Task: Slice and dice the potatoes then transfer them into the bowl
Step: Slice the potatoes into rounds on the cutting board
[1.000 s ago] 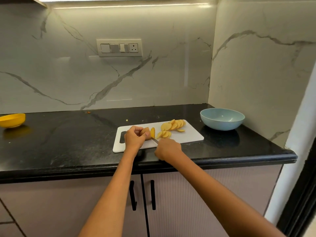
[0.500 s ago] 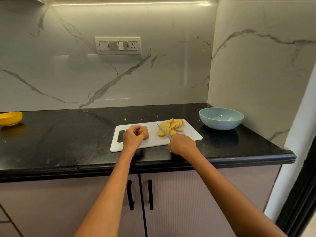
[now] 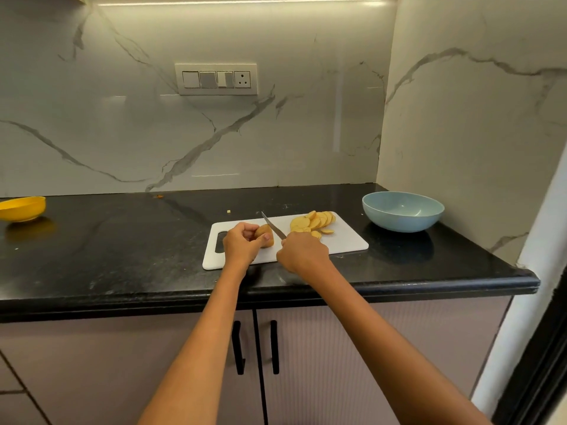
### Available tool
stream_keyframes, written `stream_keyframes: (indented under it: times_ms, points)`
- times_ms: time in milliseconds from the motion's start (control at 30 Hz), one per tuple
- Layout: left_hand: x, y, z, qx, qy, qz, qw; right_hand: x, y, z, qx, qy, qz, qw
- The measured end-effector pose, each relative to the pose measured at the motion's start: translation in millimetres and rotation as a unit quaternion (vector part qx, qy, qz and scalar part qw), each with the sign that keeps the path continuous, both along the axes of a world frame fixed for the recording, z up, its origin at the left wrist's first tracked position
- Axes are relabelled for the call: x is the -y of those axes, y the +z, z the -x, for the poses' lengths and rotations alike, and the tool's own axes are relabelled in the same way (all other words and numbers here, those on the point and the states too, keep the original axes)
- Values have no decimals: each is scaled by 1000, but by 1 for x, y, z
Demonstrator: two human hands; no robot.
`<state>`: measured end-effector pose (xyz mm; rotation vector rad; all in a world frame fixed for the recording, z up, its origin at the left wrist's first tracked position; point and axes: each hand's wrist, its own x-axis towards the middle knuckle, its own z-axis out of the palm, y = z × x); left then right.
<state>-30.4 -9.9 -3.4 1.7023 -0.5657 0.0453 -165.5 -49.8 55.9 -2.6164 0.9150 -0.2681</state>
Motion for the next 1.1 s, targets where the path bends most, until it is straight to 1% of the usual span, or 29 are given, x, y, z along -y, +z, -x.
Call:
stream_keyframes:
  times_ms: [167, 433, 667, 1100]
  points:
    - [-1, 1, 1, -11, 3, 10, 1000, -4, 2, 0, -9, 4, 19, 1000]
    - [-4, 1, 1, -3, -11, 11, 1000, -8, 2, -3, -8, 1, 12, 1000]
    - [-2, 4, 5, 3, 5, 5, 1000, -10, -2, -4, 2, 3, 24, 1000]
    - [-5, 4, 5, 11, 2, 12, 1000, -12, -1, -7, -1, 1, 24, 1000]
